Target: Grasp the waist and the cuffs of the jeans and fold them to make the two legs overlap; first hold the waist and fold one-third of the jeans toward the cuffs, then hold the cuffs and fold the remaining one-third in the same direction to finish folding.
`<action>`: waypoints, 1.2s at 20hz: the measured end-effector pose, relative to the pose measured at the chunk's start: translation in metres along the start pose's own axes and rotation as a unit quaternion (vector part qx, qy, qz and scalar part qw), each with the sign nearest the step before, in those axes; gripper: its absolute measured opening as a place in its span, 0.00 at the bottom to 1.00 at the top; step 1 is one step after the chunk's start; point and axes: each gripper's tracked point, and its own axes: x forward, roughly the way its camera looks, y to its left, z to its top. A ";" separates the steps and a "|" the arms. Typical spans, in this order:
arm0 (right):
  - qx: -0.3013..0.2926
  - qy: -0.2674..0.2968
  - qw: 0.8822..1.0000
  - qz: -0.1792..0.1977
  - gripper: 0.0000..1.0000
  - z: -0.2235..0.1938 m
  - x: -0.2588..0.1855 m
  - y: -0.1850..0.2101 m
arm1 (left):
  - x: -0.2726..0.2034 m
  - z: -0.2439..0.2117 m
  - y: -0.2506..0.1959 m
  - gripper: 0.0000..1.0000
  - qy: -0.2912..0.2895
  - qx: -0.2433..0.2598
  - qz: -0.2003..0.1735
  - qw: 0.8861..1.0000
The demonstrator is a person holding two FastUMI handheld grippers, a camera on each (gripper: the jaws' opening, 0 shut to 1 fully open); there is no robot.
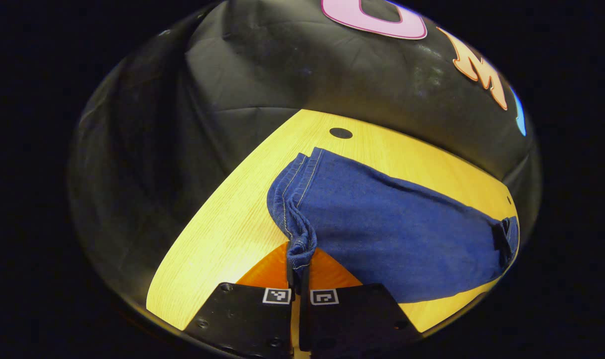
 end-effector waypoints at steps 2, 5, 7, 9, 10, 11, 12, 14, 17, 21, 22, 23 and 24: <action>0.013 -0.019 1.000 -0.013 0.98 0.010 -0.015 -0.011 | -0.016 0.019 -0.019 0.00 -0.021 -0.016 -0.019 0.999; 0.023 -0.044 0.998 -0.031 0.98 0.024 -0.036 -0.027 | -0.041 0.047 -0.059 0.00 -0.055 -0.025 -0.059 0.996; 0.021 -0.052 0.998 -0.037 0.98 0.030 -0.047 -0.037 | -0.070 0.058 -0.086 0.00 -0.078 -0.015 -0.081 0.994; 0.016 -0.050 0.998 -0.034 0.98 0.033 -0.057 -0.042 | -0.101 0.064 -0.115 0.00 -0.096 -0.004 -0.100 0.990; 0.014 -0.047 0.998 -0.030 0.98 0.033 -0.060 -0.043 | -0.109 0.071 -0.137 0.00 -0.101 0.000 -0.110 0.989; 0.013 -0.043 0.999 -0.025 0.98 0.033 -0.063 -0.043 | -0.120 0.074 -0.155 0.00 -0.106 0.003 -0.118 0.987; 0.015 -0.039 0.999 -0.018 0.98 0.031 -0.067 -0.044 | -0.129 0.076 -0.178 0.00 -0.109 0.006 -0.125 0.986; 0.020 -0.031 0.999 -0.005 0.98 0.029 -0.074 -0.045 | -0.149 0.081 -0.210 0.00 -0.119 0.017 -0.133 0.984; 0.028 -0.028 0.999 0.014 0.98 0.027 -0.077 -0.044 | -0.175 0.083 -0.255 0.00 -0.131 0.040 -0.150 0.979; 0.061 -0.022 0.997 0.048 0.98 0.022 -0.070 -0.036 | -0.201 0.081 -0.325 0.00 -0.137 0.059 -0.181 0.972; 0.060 -0.018 0.997 0.053 0.98 0.019 -0.067 -0.036 | -0.202 0.077 -0.343 0.00 -0.134 0.067 -0.192 0.970; 0.058 -0.015 0.997 0.058 0.98 0.014 -0.065 -0.035 | -0.205 0.073 -0.360 0.00 -0.130 0.077 -0.197 0.969; 0.056 -0.011 0.996 0.063 0.98 0.011 -0.063 -0.033 | -0.207 0.067 -0.377 0.00 -0.125 0.087 -0.203 0.967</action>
